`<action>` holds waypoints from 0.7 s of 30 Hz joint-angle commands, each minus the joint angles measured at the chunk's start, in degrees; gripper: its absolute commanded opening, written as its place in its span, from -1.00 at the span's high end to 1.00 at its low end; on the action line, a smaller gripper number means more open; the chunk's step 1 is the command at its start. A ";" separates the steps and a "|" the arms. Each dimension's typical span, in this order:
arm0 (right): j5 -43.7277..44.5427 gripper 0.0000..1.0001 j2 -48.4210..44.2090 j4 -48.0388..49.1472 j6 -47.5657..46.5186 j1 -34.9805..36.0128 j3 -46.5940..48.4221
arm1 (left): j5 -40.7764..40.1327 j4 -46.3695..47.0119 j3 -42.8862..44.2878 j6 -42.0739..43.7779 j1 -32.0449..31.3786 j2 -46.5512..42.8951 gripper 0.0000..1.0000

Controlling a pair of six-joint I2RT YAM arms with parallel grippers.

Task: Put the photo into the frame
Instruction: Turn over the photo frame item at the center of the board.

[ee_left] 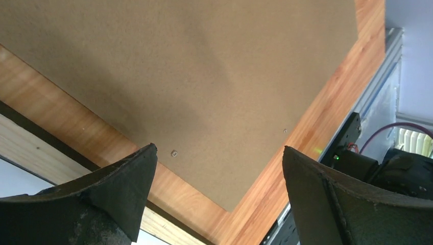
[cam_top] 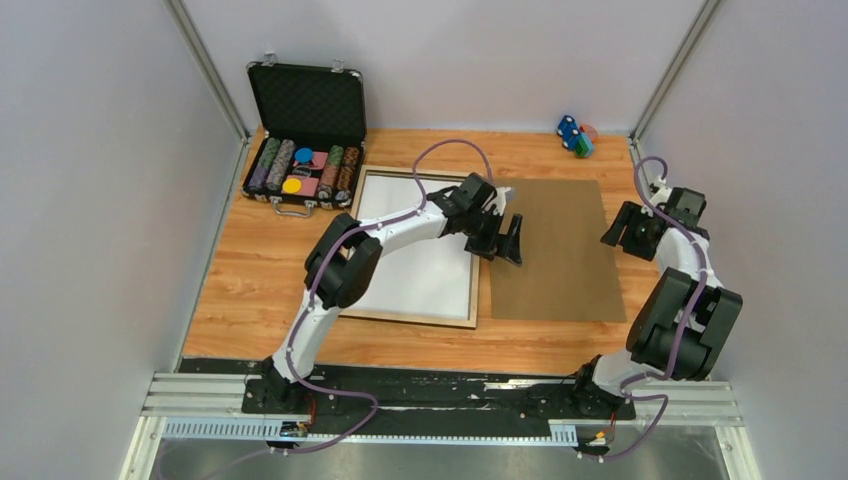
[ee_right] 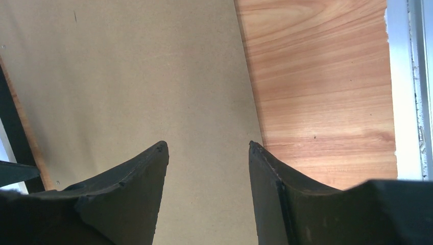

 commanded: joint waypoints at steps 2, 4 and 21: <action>-4.49 -0.15 1.81 1.71 -2.28 -1.54 -0.41 | -5.94 -4.05 2.79 -3.07 -1.16 0.88 -1.00; -4.74 -0.15 2.72 1.99 -2.28 -1.81 -0.37 | -8.74 -5.21 2.85 -2.95 -1.57 0.81 -1.00; -4.98 -0.14 12.32 3.32 -2.69 -2.95 4.57 | -18.62 -9.70 5.73 -2.45 -4.59 5.49 -1.00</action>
